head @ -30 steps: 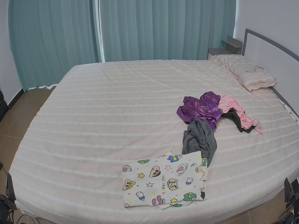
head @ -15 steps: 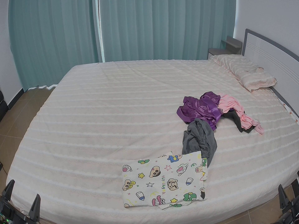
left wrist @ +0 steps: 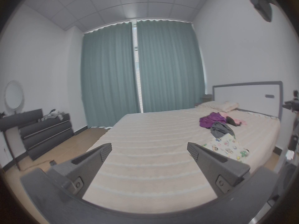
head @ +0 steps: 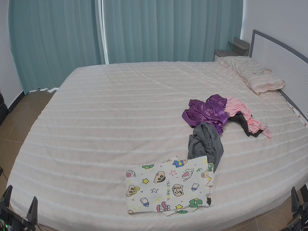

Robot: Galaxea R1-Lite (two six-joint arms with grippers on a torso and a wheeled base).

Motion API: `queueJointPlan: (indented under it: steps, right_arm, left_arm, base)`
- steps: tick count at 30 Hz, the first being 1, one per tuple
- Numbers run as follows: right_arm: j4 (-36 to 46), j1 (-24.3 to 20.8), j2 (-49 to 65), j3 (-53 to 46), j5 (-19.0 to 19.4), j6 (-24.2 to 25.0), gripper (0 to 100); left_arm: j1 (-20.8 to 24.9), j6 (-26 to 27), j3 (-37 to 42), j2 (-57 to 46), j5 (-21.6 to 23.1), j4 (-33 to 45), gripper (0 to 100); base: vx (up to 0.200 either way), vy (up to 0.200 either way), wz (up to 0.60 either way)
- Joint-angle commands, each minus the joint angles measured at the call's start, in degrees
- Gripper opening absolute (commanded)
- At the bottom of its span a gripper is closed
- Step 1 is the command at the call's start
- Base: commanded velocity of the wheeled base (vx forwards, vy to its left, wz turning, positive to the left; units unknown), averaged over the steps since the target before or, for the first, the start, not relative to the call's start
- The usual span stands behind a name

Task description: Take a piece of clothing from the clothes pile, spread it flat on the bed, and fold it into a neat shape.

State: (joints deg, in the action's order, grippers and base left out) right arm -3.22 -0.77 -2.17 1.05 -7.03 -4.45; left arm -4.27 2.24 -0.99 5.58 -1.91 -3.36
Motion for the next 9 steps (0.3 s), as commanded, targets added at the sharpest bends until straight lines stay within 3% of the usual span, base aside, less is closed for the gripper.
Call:
queueJointPlan:
  steps: [1,3,9]
  right_arm:
    - [-0.7,0.9,2.2,-1.0,7.8,3.9,100]
    - [-0.5,0.9,2.2,-1.0,11.0,6.6,100]
    - [0.3,0.9,2.2,-1.0,10.6,7.2,100]
  left_arm:
    - [-0.1,-1.5,1.0,0.3,-2.8,0.5,100]
    - [-0.1,-2.0,1.0,0.3,-6.2,0.6,100]
    - [-0.1,-2.1,1.0,0.3,-7.8,0.4,100]
  base:
    - [0.000,0.000,0.00]
    - [0.000,0.000,0.00]
    - [0.000,0.000,0.00]
